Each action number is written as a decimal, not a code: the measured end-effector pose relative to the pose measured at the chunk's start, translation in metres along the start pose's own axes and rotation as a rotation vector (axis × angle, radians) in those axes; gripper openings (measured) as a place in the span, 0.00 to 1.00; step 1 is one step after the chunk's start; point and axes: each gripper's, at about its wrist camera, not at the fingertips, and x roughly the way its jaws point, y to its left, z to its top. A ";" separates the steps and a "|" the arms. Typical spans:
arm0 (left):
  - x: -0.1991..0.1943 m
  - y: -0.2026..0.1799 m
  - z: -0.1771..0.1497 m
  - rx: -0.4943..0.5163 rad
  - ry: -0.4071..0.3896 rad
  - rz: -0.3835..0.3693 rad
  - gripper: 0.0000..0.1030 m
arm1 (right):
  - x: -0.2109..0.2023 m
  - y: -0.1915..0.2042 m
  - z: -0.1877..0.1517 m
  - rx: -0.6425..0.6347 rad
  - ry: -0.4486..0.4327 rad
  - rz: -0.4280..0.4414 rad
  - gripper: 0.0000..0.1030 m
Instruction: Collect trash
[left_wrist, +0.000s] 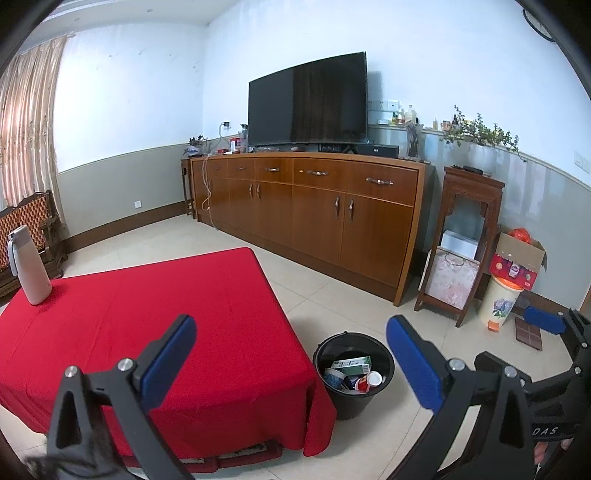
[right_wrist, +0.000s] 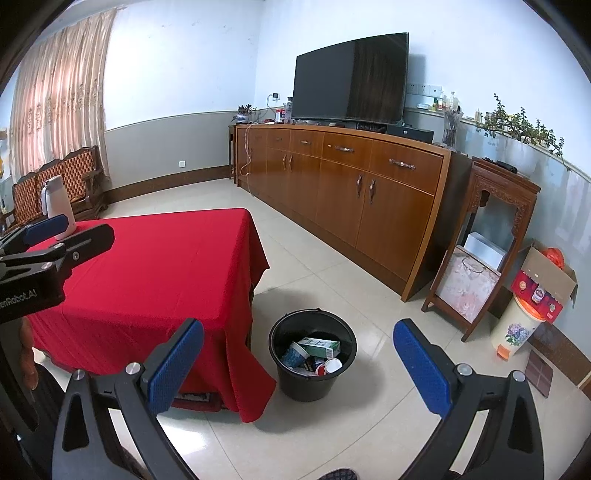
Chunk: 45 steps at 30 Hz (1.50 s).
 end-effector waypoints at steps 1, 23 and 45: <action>0.000 0.000 0.000 0.000 0.000 -0.003 1.00 | 0.000 0.000 0.000 0.001 -0.002 0.001 1.00; 0.001 -0.002 0.002 -0.002 -0.002 -0.008 1.00 | 0.001 -0.002 0.000 0.004 0.003 0.007 1.00; 0.002 -0.001 0.001 0.004 -0.004 -0.009 1.00 | 0.002 0.000 0.002 0.003 0.000 0.007 1.00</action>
